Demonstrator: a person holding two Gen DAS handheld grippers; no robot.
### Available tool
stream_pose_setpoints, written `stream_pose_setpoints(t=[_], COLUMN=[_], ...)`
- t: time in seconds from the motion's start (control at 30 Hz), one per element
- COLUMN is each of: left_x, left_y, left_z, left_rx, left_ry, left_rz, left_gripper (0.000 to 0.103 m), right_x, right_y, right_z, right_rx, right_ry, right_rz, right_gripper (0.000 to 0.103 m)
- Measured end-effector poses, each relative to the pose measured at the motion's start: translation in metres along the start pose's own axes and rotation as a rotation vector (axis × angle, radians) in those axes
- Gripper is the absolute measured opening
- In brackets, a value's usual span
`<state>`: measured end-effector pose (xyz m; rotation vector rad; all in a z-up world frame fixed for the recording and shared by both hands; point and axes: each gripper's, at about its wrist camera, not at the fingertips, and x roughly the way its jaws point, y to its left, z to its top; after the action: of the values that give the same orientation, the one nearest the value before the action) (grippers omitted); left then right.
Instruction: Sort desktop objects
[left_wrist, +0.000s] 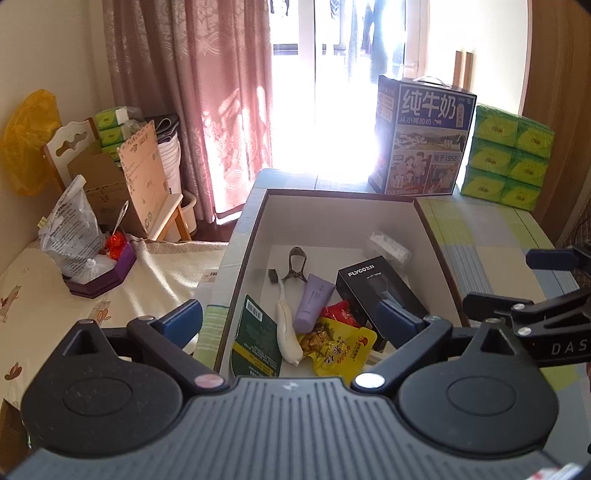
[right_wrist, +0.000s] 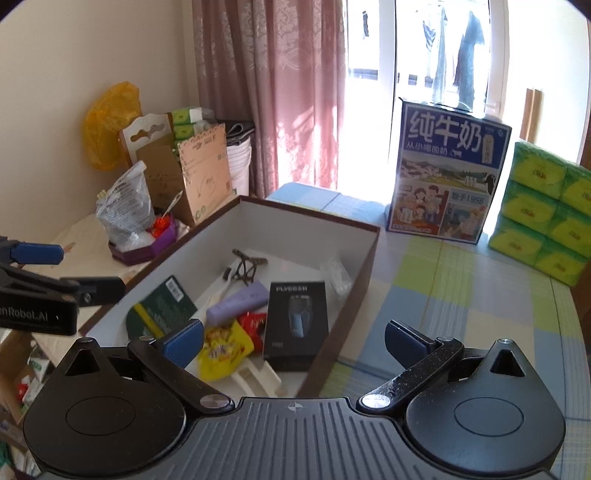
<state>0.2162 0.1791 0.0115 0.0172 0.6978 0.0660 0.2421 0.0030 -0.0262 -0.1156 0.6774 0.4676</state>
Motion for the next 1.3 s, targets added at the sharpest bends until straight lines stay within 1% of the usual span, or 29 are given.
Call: stream_pose_setpoints(t=[0.13, 0.5, 0.67, 0.97, 1.3], left_x=[-0.015, -0.049, -0.065, -0.085, -0.102], left_y=[-0.006, -0.036, -0.053, -0.083, -0.114], left_z=[-0.008, -0.028, -0.038, -0.057, -0.073], left_rx=[-0.020, -0.089, -0.092, -0.120, -0.130], left_ry=[-0.009, 0.008, 0.014, 0.040, 0.057], left_rz=[0.024, 0.040, 0.064, 0.077, 0.107], left_gripper=[0.102, 0.102, 0.102, 0.102, 0.102], right_x=[-0.015, -0.050, -0.064, -0.085, -0.108], right_y=[-0.006, -0.018, -0.025, -0.038, -0.058], right_z=[-0.010, -0.036, -0.047, -0.073, -0.090], right_rx=[-0.013, -0.068, -0.081, -0.096, -0.107], right_ry=[0.015, 0.043, 0.057, 0.093, 0.100], right_rz=[0.028, 0.082, 0.095, 0.128, 0.149], right_gripper=[0.101, 0.101, 0.101, 0.101, 0.101])
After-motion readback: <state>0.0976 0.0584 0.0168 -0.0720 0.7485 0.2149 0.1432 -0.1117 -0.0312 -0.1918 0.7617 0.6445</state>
